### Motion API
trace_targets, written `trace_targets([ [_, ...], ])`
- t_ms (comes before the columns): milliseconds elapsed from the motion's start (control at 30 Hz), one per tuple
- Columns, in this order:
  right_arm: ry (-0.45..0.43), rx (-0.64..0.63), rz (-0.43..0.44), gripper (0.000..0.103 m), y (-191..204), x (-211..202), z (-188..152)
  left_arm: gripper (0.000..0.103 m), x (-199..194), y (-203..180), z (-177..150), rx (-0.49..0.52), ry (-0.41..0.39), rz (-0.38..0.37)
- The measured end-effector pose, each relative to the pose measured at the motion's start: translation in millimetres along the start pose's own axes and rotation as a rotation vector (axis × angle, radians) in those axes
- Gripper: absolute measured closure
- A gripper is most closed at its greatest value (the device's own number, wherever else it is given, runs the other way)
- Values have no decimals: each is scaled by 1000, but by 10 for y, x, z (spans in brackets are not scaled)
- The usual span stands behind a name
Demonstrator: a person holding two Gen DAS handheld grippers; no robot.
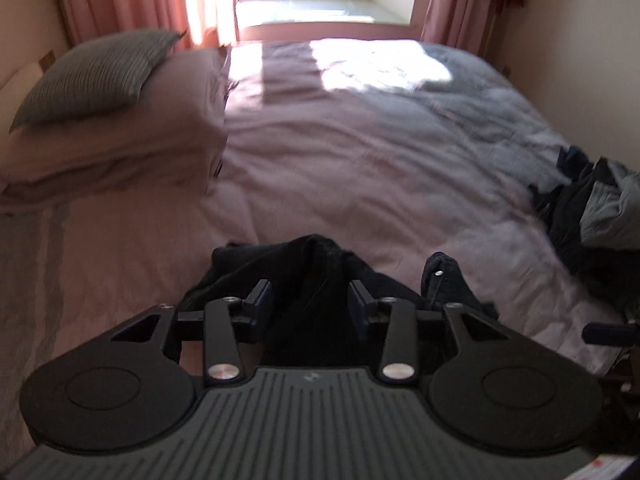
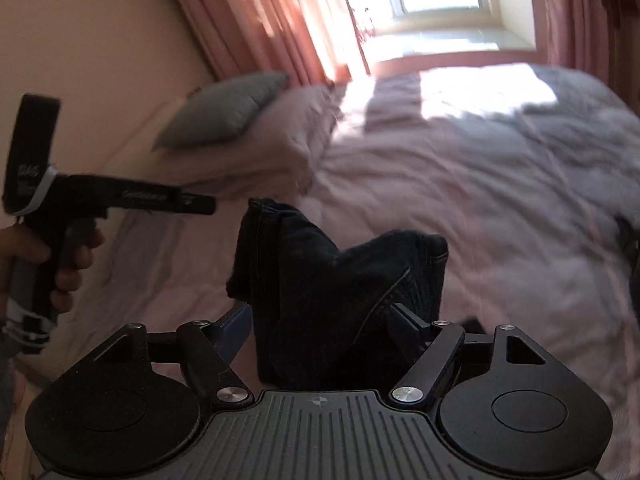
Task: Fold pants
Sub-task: 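Lift the jeans off the pile with both grippers and carry them across the bed, then lower the jeans onto the bed and open both grippers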
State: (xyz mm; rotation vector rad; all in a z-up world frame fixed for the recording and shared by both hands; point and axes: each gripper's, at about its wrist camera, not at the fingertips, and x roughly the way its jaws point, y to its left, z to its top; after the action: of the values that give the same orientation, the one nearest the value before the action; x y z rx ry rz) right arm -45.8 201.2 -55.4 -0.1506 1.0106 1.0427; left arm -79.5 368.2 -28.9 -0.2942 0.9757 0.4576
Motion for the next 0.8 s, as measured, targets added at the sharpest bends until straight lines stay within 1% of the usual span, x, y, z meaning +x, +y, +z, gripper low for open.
trace_targets([
  [33,43,44,-14,30,-194,64,-142,67,90,141,-273,-35,48,1],
  [67,75,88,-20,30,-359,105,-195,67,145,245,-498,-75,90,-1],
  [100,93,115,-19,30,-408,130,-247,67,243,392,-680,-113,130,-3],
  [133,109,142,-14,30,-680,114,-364,67,291,465,-839,-140,156,0],
  [200,124,163,-19,30,-781,76,-424,67,292,540,-1125,-180,187,17],
  [333,161,160,-26,30,-942,199,-467,67,222,497,-1413,-222,217,64],
  [433,212,128,-27,30,-935,309,-579,67,178,394,-1525,-237,217,101],
  [533,243,79,-5,30,-999,465,-663,67,165,284,-1528,-252,210,139],
  [800,254,3,51,31,-1208,586,-542,66,134,-5,-1519,-305,210,199],
])
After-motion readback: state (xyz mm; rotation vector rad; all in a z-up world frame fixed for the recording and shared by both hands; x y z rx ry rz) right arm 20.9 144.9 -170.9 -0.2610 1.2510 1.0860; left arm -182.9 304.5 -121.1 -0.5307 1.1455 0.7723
